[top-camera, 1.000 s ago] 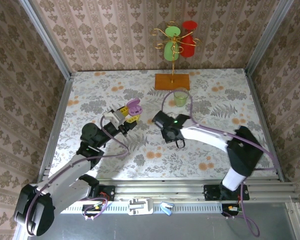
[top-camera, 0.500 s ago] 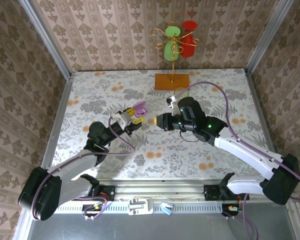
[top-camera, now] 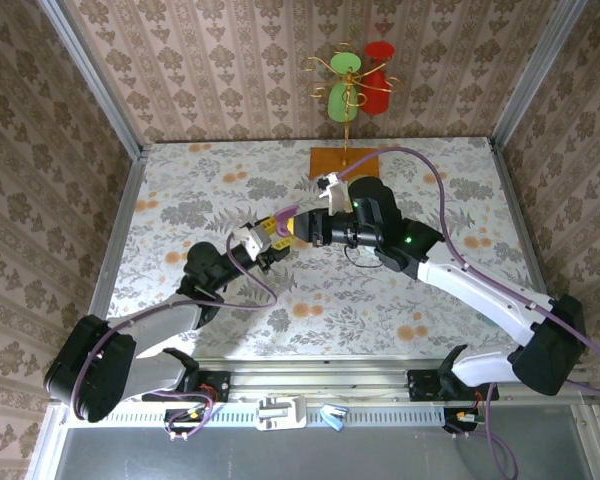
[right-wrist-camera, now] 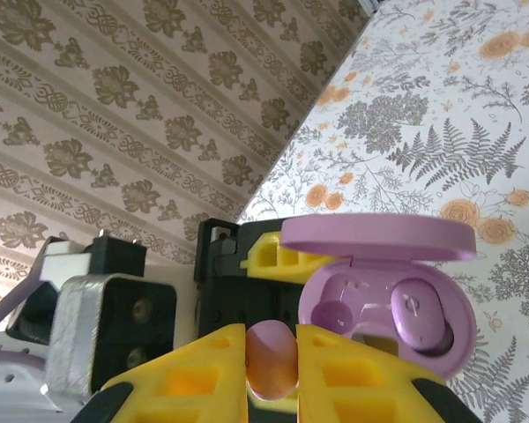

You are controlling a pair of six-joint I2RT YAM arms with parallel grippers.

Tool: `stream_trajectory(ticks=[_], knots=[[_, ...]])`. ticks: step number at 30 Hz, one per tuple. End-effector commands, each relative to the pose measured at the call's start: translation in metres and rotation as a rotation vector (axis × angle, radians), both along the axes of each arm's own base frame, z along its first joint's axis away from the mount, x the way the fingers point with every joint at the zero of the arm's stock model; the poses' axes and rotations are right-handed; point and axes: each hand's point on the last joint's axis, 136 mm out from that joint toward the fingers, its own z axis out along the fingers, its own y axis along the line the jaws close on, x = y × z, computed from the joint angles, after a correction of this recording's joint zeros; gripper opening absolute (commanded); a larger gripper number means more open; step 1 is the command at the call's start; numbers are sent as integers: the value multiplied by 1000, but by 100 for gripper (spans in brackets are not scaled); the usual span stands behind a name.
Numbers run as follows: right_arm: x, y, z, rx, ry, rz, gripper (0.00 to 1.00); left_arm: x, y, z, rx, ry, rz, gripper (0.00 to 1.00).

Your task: Insert wireless bluetooth earbuds into charging case

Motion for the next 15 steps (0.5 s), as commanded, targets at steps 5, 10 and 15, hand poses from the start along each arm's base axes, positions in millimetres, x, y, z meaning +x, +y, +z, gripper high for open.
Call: stream_trajectory(ticks=[5, 10, 15], knots=[[9, 18, 0, 23, 0, 31, 16, -6, -4, 24, -46, -72, -28, 13], [11, 21, -8, 14, 16, 33, 16, -6, -4, 25, -50, -71, -29, 13], [10, 22, -20, -2, 52, 38, 17, -4, -4, 27, -55, -69, -18, 13]])
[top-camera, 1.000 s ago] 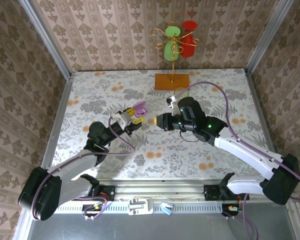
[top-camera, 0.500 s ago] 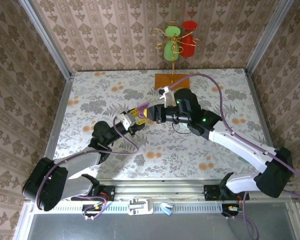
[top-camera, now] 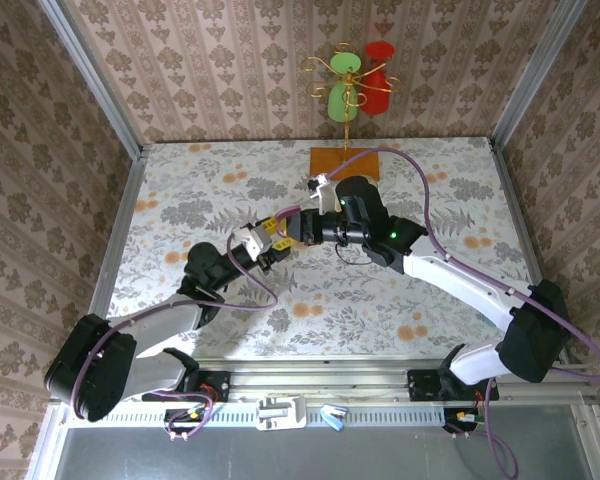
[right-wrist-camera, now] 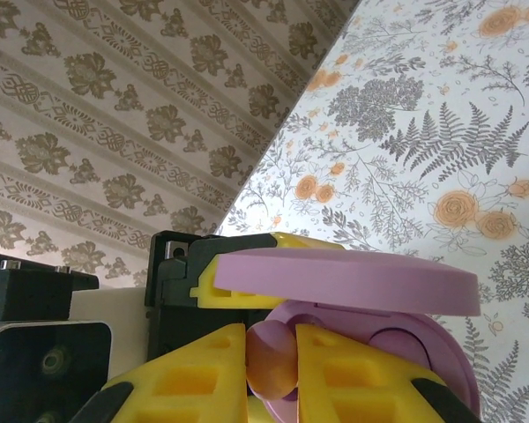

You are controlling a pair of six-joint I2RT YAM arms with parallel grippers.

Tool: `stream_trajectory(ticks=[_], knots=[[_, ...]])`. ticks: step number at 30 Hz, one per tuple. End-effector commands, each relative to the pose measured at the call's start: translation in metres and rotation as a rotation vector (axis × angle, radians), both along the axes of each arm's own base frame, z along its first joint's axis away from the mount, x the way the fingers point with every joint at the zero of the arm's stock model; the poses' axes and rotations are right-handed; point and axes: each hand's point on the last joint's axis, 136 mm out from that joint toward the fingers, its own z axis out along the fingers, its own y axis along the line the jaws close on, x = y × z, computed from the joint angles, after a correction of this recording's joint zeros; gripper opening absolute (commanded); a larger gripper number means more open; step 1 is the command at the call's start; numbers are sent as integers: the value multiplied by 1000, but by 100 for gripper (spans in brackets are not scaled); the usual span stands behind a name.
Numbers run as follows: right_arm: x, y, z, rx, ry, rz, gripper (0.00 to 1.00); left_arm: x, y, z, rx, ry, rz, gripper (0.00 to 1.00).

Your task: Insert wireless bluetooth earbuds into charging case

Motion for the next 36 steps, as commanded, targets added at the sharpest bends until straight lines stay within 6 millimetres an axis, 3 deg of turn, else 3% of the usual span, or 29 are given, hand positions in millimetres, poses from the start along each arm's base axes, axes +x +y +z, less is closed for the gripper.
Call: stream_trajectory(ticks=[1, 16, 18, 30, 36], knots=[[-2, 8, 0, 10, 27, 25, 17, -2, -2, 26, -53, -64, -8, 13], [-1, -10, 4, -36, 5, -46, 28, 3, -1, 25, -53, -53, 8, 13], [-5, -14, 16, -19, -18, -49, 30, 3, -1, 23, -51, -50, 11, 13], [-16, -32, 46, 16, -142, -64, 44, 0, -1, 17, -29, -61, -3, 13], [-6, -47, 58, -38, -192, -133, 49, -8, -5, 12, 0, -70, -61, 13]])
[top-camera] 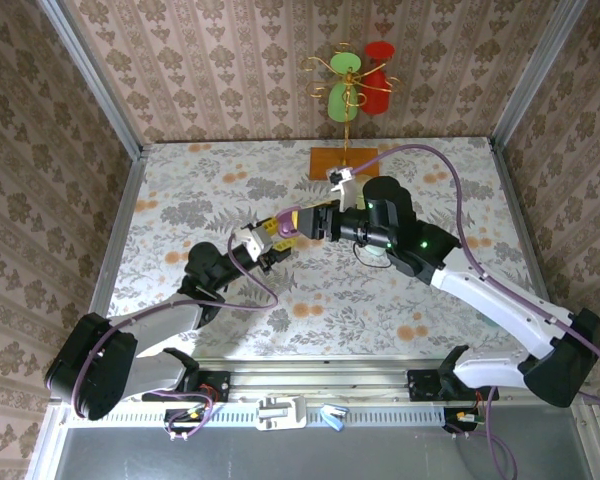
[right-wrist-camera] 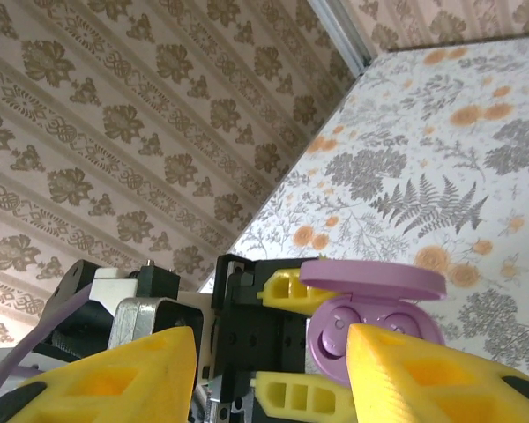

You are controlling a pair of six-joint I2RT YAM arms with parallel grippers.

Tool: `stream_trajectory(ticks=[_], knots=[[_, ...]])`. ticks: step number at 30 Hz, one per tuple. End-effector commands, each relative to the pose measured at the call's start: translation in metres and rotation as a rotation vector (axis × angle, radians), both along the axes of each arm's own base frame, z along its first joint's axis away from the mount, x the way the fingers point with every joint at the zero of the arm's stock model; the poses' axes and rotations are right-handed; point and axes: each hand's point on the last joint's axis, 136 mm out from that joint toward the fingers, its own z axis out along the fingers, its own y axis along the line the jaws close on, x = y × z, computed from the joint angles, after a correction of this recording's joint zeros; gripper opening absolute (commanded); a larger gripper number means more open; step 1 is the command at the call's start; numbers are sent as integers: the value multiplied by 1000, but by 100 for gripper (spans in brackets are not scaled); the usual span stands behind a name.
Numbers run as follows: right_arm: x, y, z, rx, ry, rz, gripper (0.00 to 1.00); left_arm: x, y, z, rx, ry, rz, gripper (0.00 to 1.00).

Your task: Insert wireless bluetooth earbuds into charging case

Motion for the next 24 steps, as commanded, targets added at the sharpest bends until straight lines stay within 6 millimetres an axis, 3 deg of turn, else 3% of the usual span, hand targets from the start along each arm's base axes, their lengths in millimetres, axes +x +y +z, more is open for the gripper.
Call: stream_trajectory(ticks=[1, 8, 13, 21, 24], knots=[[12, -10, 1, -68, -22, -60, 49, -8, -3, 14, -8, -68, -57, 13], [31, -4, -18, -193, 53, -86, 48, -15, -4, 15, -1, -76, -87, 13], [41, -5, -44, -245, 111, -88, 47, -13, -2, 16, -3, -81, -76, 13], [28, -13, -60, -278, 138, -60, 47, -5, 2, 19, -16, -78, -25, 13], [21, -18, -49, -231, 111, -54, 47, -2, 4, 19, -18, -74, -9, 13]])
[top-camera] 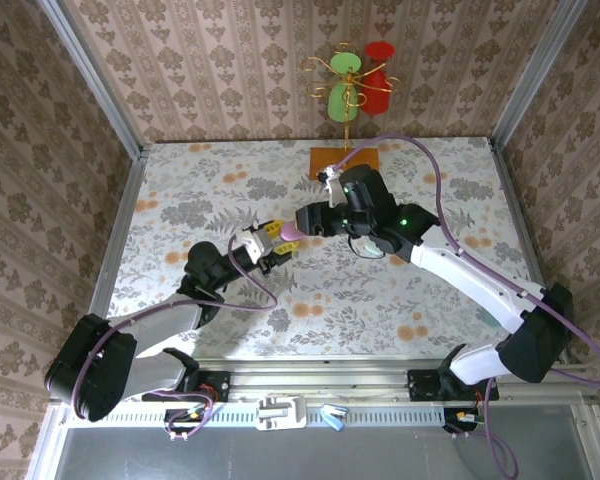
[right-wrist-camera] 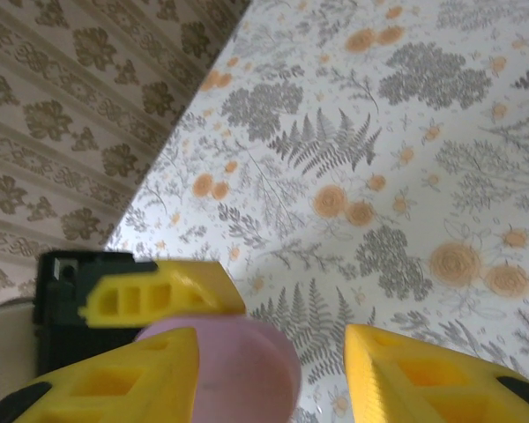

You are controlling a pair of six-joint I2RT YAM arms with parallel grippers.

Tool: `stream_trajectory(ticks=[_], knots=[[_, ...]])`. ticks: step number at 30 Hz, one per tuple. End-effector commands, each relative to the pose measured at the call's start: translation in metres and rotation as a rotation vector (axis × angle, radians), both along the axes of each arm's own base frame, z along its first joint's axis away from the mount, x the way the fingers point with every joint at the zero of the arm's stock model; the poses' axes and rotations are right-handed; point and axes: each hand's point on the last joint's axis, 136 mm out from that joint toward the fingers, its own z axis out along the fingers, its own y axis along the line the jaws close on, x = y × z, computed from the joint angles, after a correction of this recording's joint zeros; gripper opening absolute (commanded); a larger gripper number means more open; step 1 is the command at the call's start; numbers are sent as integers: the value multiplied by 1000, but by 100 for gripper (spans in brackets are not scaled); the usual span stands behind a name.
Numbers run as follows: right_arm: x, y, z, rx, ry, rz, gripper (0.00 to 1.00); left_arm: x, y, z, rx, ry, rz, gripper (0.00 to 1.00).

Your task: Insert wireless bluetooth earbuds into charging case

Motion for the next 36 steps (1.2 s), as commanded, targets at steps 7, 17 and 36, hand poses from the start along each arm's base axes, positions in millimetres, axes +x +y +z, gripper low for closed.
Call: stream_trajectory(ticks=[7, 17, 36], knots=[[-12, -10, 32, 220, -28, 14, 63, 5, 7, 26, -63, -68, 39, 13], [-22, 14, 37, 657, 216, 139, 78, 8, 15, 54, -193, -56, 67, 13], [-7, 38, 11, 858, 397, 192, 26, 7, 12, 58, -192, -58, 52, 14]])
